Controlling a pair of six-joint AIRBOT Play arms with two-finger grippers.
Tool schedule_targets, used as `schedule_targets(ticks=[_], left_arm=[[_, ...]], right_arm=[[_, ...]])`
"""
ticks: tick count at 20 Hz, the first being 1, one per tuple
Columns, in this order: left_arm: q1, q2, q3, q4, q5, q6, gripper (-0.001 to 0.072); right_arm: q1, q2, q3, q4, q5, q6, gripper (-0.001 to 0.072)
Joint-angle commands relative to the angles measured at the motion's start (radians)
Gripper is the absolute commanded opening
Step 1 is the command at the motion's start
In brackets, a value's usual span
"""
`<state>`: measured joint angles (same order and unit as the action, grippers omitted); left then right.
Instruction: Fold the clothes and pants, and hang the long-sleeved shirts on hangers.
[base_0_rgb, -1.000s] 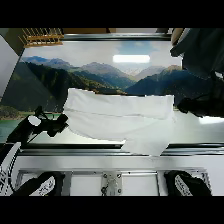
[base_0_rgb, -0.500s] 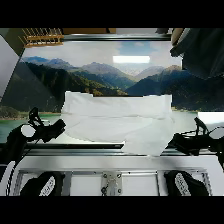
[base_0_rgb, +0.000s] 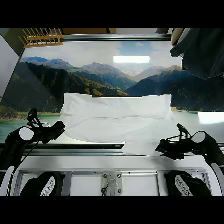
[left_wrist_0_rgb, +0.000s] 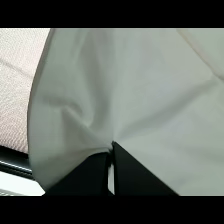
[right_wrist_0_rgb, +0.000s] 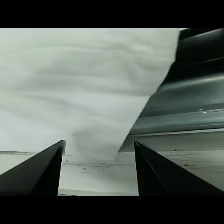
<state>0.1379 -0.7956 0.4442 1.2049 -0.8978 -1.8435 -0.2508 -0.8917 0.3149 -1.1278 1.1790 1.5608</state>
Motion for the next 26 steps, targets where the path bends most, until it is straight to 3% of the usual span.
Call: schedule_targets(ticks=[1, 4, 6, 7, 8, 13, 17, 21, 26], left_arm=[[-0.001, 0.002, -0.001, 0.001, -0.001, -0.002, 0.0005], [-0.001, 0.002, -0.001, 0.001, -0.002, -0.002, 0.0005], [-0.001, 0.002, 0.005, 0.009, -0.005, -0.001, 0.0005], [0.001, 0.002, 0.016, 0.010, -0.018, 0.006, 0.0005], [0.002, 0.003, 0.031, 0.011, -0.031, 0.018, 0.0005], [0.001, 0.015, 0.131, 0.138, -0.201, 0.028, 0.0005], [0.001, 0.119, 0.133, 0.139, -0.325, 0.041, 0.0005], [0.001, 0.128, 0.145, 0.138, -0.338, 0.042, 0.0005], [0.001, -0.113, 0.316, 0.138, -0.277, 0.109, 0.0005]], right_arm=[[0.098, -0.059, -0.005, 0.023, -0.049, 0.015, 0.0467], [0.119, -0.063, 0.000, 0.058, -0.100, 0.014, 0.0449], [0.116, -0.049, 0.025, 0.043, -0.097, 0.009, 0.0150], [0.116, -0.039, 0.044, 0.033, -0.089, 0.010, 0.0049], [0.116, -0.025, 0.068, 0.020, -0.071, 0.010, 0.0011], [0.116, 0.048, 0.220, -0.124, 0.144, 0.010, 0.0010], [0.116, 0.088, 0.354, -0.219, 0.311, 0.010, 0.0009], [0.116, 0.026, 0.501, -0.231, 0.275, 0.011, 0.0008], [0.116, -0.193, 0.720, -0.223, 0.168, 0.011, 0.0008]])
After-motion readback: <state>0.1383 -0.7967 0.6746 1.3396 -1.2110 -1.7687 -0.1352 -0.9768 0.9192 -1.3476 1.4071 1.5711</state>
